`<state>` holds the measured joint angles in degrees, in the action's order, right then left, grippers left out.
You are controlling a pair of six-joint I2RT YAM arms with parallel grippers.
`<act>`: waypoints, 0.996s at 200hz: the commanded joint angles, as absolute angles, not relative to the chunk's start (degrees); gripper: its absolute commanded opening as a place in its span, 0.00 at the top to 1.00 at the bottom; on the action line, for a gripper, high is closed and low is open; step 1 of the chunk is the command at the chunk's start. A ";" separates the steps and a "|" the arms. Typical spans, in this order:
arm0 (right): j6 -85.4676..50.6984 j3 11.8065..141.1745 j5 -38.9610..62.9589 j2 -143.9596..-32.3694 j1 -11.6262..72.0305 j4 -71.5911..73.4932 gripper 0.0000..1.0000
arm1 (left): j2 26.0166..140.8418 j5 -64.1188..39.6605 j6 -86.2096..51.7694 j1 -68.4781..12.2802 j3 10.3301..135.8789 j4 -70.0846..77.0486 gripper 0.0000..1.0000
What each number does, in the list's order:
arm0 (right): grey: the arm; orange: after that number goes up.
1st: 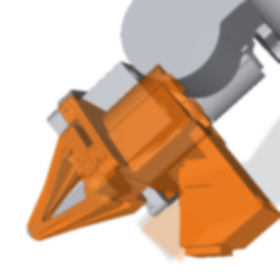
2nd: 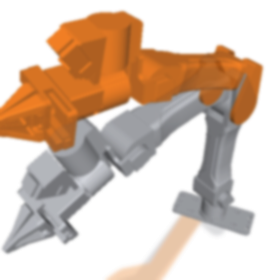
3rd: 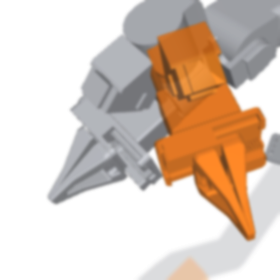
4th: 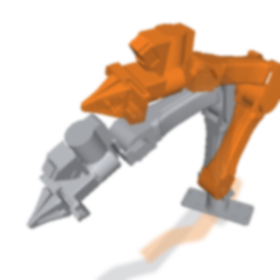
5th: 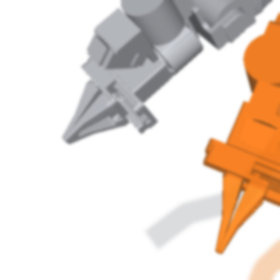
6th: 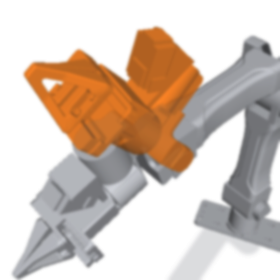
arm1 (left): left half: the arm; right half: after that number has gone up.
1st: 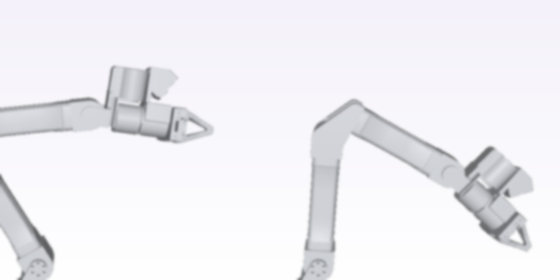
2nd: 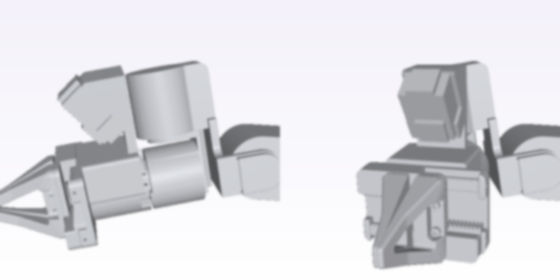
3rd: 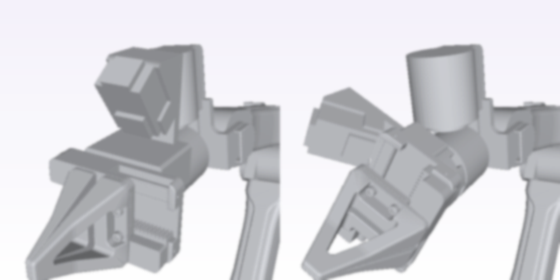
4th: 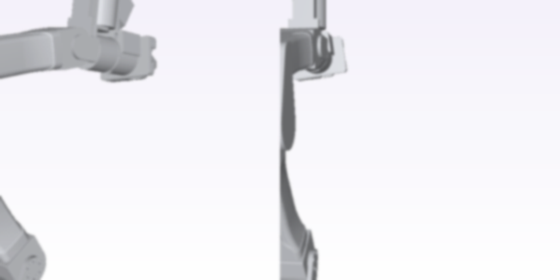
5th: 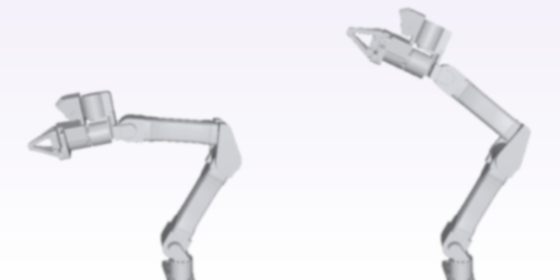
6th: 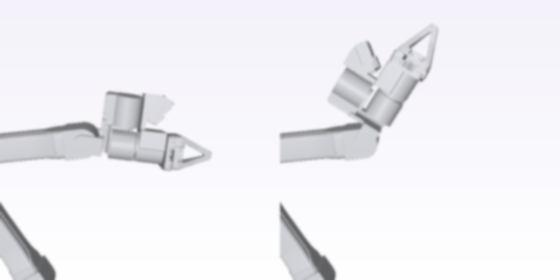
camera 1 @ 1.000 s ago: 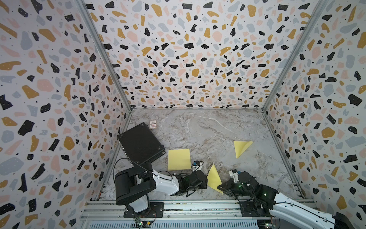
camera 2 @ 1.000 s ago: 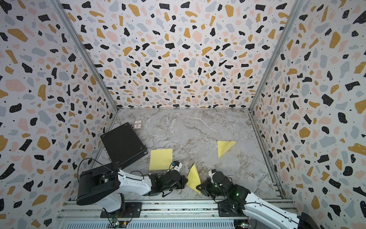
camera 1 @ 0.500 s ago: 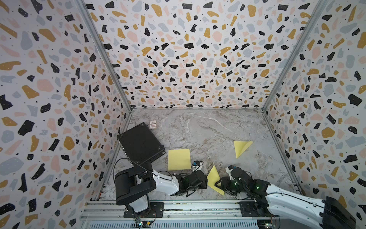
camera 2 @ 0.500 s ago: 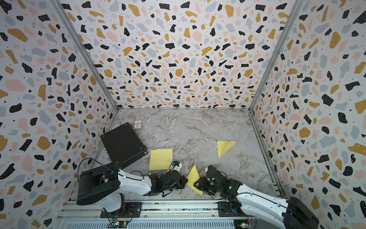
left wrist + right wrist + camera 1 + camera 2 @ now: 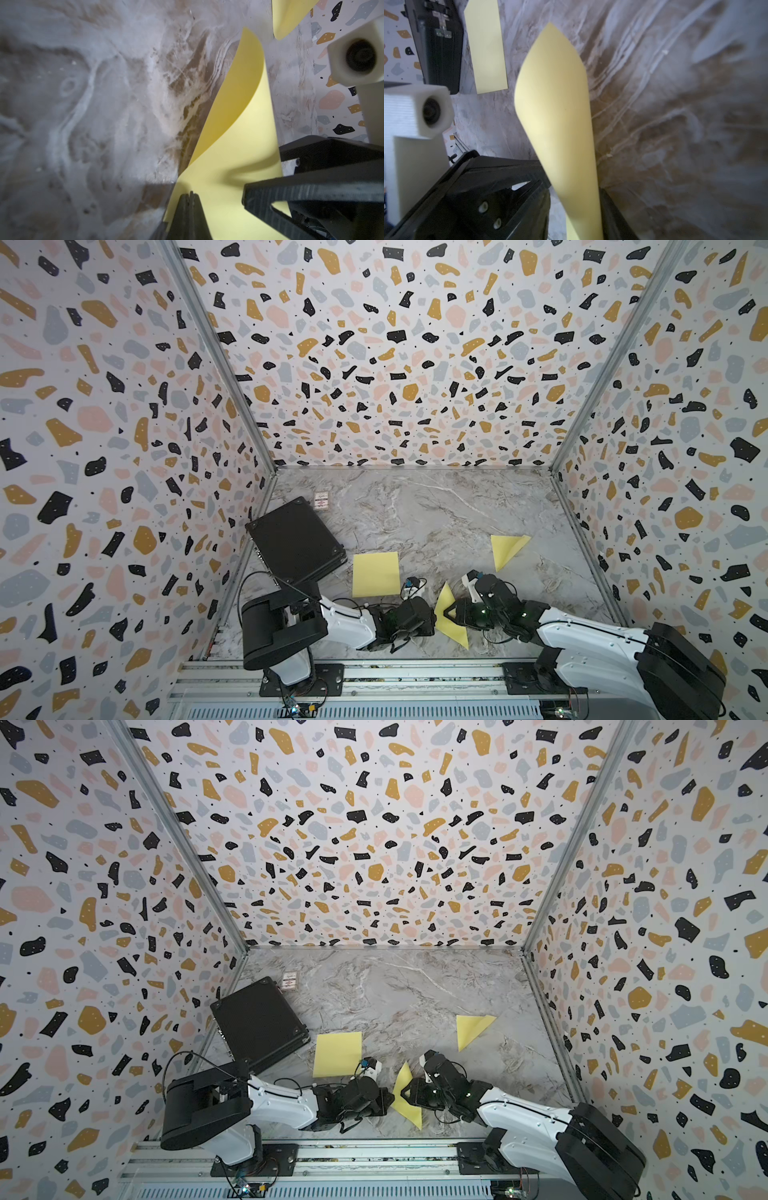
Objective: Fold the square paper diagonally
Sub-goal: Fold the paper at the center of the board.
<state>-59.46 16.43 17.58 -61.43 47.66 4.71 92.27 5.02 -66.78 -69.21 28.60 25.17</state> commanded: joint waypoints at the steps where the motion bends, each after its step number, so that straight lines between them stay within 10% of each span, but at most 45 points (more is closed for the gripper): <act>1: -56.72 16.42 20.28 -60.70 47.29 8.32 0.71 | 96.23 5.54 -66.23 -69.28 25.05 9.96 1.00; 40: -55.22 16.77 19.44 -59.25 46.57 5.41 1.00 | 96.46 5.53 -66.16 -69.27 25.17 9.84 1.00; 76: -54.35 16.60 19.66 -59.64 45.49 5.01 1.00 | 96.76 5.45 -66.09 -69.26 25.22 10.11 1.00; 107: -52.12 17.65 20.36 -61.94 44.49 6.55 0.61 | 96.63 5.40 -66.09 -69.29 25.05 10.28 1.00; 149: -47.72 21.55 21.28 -66.43 43.04 6.59 0.62 | 96.58 5.45 -66.09 -69.26 24.96 10.37 1.00; 199: -45.80 22.85 22.91 -69.42 40.66 7.02 1.00 | 96.59 5.54 -66.17 -69.26 24.79 10.61 1.00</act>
